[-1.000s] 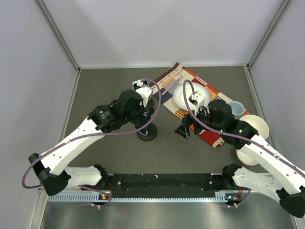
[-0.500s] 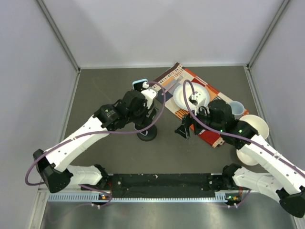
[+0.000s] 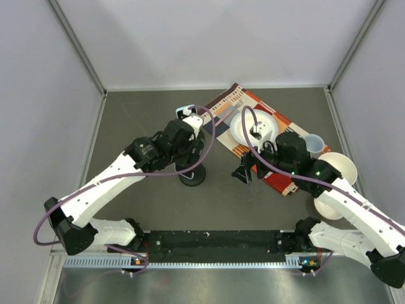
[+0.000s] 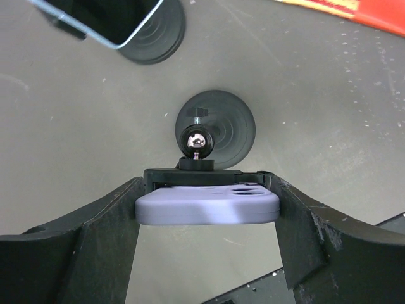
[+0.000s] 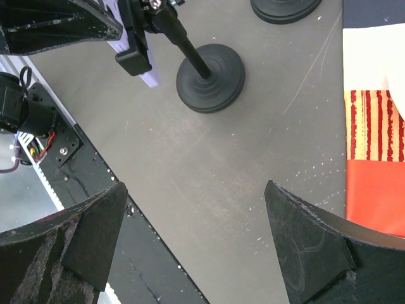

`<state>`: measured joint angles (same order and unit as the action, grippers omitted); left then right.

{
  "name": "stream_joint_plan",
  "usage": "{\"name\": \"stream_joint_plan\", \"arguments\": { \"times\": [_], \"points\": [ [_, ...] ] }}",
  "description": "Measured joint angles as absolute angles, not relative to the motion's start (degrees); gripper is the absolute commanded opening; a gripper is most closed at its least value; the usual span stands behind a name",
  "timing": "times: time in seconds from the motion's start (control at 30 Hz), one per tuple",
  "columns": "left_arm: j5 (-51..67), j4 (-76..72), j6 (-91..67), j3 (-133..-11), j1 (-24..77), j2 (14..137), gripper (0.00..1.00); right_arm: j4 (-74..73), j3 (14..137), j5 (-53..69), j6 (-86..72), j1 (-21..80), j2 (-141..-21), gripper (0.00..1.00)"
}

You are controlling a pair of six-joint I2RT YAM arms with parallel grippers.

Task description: Place the phone on the phone stand

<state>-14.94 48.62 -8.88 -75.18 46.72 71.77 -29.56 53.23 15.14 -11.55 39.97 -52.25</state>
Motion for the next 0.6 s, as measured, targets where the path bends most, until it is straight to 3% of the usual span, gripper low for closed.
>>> {"name": "stream_joint_plan", "arguments": {
  "times": [0.3, 0.6],
  "points": [
    [-29.67, 58.22, -17.98, -79.50, 42.61, 72.29, 0.00, -29.50, 53.23, 15.40, -11.57, 39.97, -52.69, 0.90],
    [-29.28, 55.51, -20.53, -85.52, 26.79, 76.58, 0.00, -29.47, 52.56, 15.55, -11.66, 39.97, -52.12, 0.90]
  ]
}}
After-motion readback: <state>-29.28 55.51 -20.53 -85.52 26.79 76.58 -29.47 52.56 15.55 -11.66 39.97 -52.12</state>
